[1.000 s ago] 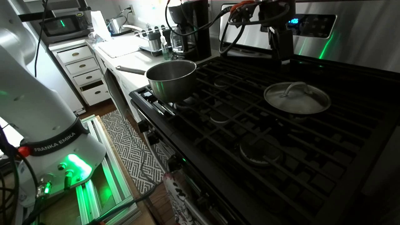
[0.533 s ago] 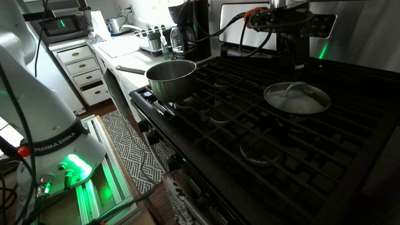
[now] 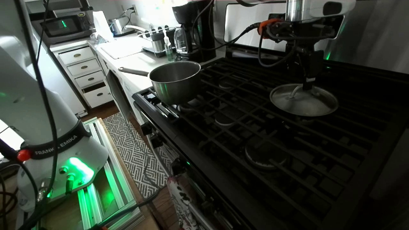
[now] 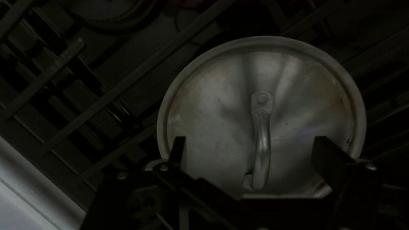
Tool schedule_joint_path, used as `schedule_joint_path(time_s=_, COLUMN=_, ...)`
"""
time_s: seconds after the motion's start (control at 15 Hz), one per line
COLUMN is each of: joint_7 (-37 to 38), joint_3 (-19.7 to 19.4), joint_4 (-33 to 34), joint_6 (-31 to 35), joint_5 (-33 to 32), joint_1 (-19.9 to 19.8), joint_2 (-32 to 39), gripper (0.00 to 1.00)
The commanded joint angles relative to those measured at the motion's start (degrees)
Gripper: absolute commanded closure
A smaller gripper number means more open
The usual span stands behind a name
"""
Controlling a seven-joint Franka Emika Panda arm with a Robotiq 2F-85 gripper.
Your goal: Move the pot to the left, then put the lid on the pot
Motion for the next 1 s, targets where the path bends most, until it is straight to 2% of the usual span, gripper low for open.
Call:
schedule_joint_path(time_s=0.0, joint_7=-2.44, joint_3=0.45, joint_4=5.92, joint_6=-3.94, joint_5=1.98, joint_1=-0.97, joint_2=4.23, gripper=0.26)
schedule_joint_path(time_s=0.13, joint_7=-2.55, joint_3=0.47, joint_4=7.28, joint_6=-4.90, joint_5=1.84, joint_1=-0.87, joint_2=5.29, gripper=0.31)
schedule_joint_path(time_s=0.2, joint_7=-2.60, joint_3=0.50, joint_4=7.98, joint_6=-5.31, joint_5=1.83, joint_1=-0.86, joint_2=5.77, gripper=0.37)
schedule_joint_path(time_s=0.73, joint_7=-2.88, joint_3=0.53, joint_4=11.54, joint_6=-7.90, joint_5=1.95, joint_1=-1.21, joint_2=8.07, gripper=0.95)
schedule_joint_path(time_s=0.87, joint_7=-2.97, joint_3=0.52, joint_4=11.65, joint_6=-8.19, joint_5=1.97, joint_1=-1.28, joint_2=8.03, gripper=1.00)
schedule_joint_path(time_s=0.93, joint_7=-3.05, joint_3=0.52, joint_4=11.66, joint_6=-8.23, joint_5=2.03, joint_1=-1.37, joint_2=7.94, gripper=0.97)
